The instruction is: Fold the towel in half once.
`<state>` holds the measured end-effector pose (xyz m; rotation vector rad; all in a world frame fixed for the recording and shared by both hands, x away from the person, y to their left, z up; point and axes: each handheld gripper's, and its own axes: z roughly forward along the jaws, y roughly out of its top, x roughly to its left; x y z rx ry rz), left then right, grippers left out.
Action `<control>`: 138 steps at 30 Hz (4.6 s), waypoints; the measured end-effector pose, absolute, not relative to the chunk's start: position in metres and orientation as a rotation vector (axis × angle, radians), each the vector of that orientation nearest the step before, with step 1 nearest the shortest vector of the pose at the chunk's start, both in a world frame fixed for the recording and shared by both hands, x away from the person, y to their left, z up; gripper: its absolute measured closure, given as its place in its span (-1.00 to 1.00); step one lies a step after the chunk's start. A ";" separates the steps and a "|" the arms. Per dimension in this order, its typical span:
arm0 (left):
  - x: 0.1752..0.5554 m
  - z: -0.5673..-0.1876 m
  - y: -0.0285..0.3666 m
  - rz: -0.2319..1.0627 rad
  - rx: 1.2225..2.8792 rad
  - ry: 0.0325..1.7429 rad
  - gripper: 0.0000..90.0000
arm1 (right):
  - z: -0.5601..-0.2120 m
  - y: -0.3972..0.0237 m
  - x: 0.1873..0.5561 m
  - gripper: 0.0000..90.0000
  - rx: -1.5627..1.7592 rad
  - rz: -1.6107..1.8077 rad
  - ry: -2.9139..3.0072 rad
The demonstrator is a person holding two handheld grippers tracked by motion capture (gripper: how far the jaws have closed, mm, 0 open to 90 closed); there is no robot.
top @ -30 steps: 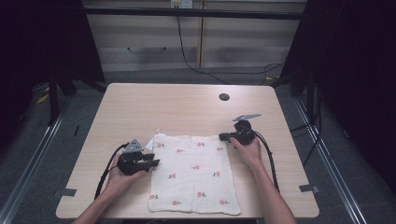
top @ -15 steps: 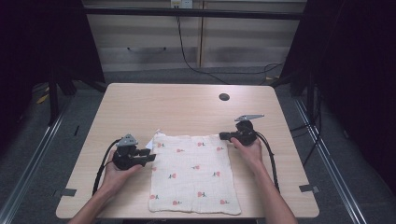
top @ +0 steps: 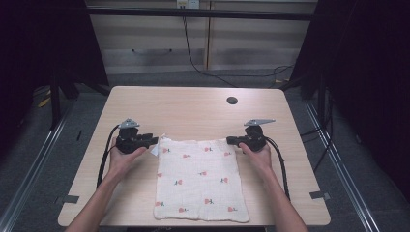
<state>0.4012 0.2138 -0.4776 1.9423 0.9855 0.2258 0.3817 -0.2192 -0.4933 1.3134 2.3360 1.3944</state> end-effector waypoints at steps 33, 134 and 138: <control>0.416 -0.502 0.191 0.191 2.042 0.983 0.47 | -0.496 -0.227 0.373 0.94 1.332 1.410 2.292; 0.282 -0.460 0.220 0.237 1.940 0.744 0.93 | -0.464 -0.230 0.253 0.95 1.126 1.544 2.301; 0.280 -0.467 0.218 0.220 1.961 0.751 0.93 | -0.470 -0.235 0.250 0.95 1.146 1.532 2.314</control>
